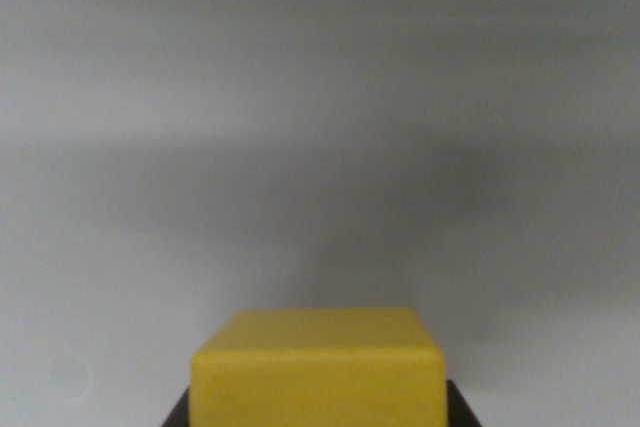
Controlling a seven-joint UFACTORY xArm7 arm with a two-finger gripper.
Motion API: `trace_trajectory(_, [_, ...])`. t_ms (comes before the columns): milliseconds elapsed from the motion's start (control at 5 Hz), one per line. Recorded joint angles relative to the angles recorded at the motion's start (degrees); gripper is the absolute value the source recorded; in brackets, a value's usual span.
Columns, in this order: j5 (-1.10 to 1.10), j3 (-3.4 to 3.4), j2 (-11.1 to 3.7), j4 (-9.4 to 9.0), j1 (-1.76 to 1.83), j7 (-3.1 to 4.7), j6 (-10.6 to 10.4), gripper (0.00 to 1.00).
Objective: Pick yellow cube
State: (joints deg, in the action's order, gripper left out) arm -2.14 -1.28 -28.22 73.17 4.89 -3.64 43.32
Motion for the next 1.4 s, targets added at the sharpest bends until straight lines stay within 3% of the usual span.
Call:
trace_trajectory(200, [0.0,0.0,0.0,0.0,0.0,0.0,0.0,1.0])
trace_trajectory(400, [0.02,0.0,0.72,1.22,-0.01,-0.06,1.9,1.0])
trace_trajectory(600, [0.02,0.0,0.72,1.22,-0.01,-0.06,1.9,1.0])
trace_trajectory(800, [0.04,0.01,1.52,2.59,-0.01,-0.14,4.1,1.0])
trace_trajectory(1000, [0.04,0.01,1.52,2.59,-0.01,-0.14,4.1,1.0])
trace_trajectory(1200, [0.07,0.01,2.36,4.01,-0.02,-0.21,6.4,1.0])
trace_trajectory(1400, [0.07,0.01,2.36,4.01,-0.02,-0.21,6.4,1.0])
